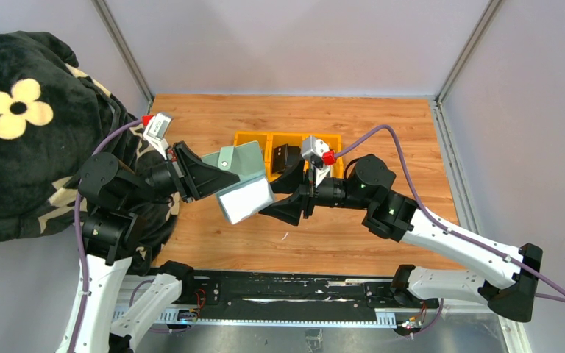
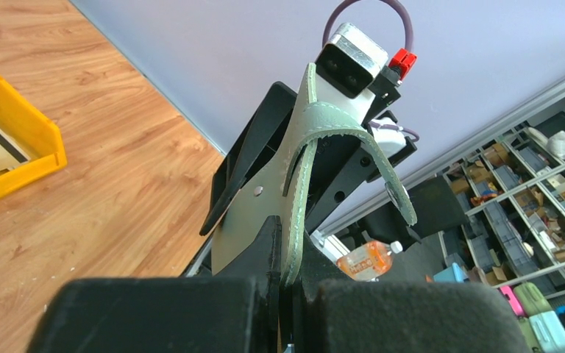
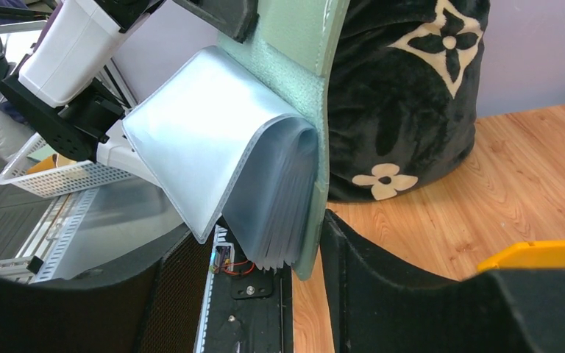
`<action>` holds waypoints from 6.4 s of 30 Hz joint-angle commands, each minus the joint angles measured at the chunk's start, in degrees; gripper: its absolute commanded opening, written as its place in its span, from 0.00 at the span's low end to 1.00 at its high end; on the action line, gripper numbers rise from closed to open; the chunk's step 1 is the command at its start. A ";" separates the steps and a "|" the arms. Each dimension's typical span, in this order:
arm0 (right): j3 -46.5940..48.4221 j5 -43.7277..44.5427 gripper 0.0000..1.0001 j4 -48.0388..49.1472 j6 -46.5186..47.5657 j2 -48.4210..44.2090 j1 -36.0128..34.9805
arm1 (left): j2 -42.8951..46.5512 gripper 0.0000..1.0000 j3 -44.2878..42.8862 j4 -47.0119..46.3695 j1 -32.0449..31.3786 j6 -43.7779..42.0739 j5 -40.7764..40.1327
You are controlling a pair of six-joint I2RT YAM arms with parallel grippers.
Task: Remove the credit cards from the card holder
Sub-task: Open the card holder.
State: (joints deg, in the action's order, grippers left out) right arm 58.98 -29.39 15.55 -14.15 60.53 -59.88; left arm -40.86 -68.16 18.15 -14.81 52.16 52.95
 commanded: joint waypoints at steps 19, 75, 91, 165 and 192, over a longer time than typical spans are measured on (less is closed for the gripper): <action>0.77 -3.30 0.56 5.75 -2.87 4.83 1.87 | 0.45 0.00 0.55 -4.03 0.28 4.52 4.73; 3.55 -4.02 0.28 18.29 -15.14 3.85 1.96 | 1.96 0.00 1.80 1.55 0.83 2.45 6.81; 4.56 -5.21 0.28 24.77 -22.48 6.62 1.62 | 2.78 0.00 2.50 1.84 0.83 2.08 8.55; 10.78 -10.39 0.50 8.20 -27.81 8.52 0.81 | 9.54 0.00 -2.05 11.21 0.83 -19.17 -6.30; 13.46 -14.96 0.19 6.50 -14.47 7.84 3.28 | 7.35 0.00 -3.47 5.25 0.83 -6.63 8.00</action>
State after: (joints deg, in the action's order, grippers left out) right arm 70.37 -46.50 18.46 -29.54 67.16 -57.14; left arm -34.02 -71.72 25.47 -13.93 43.68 57.82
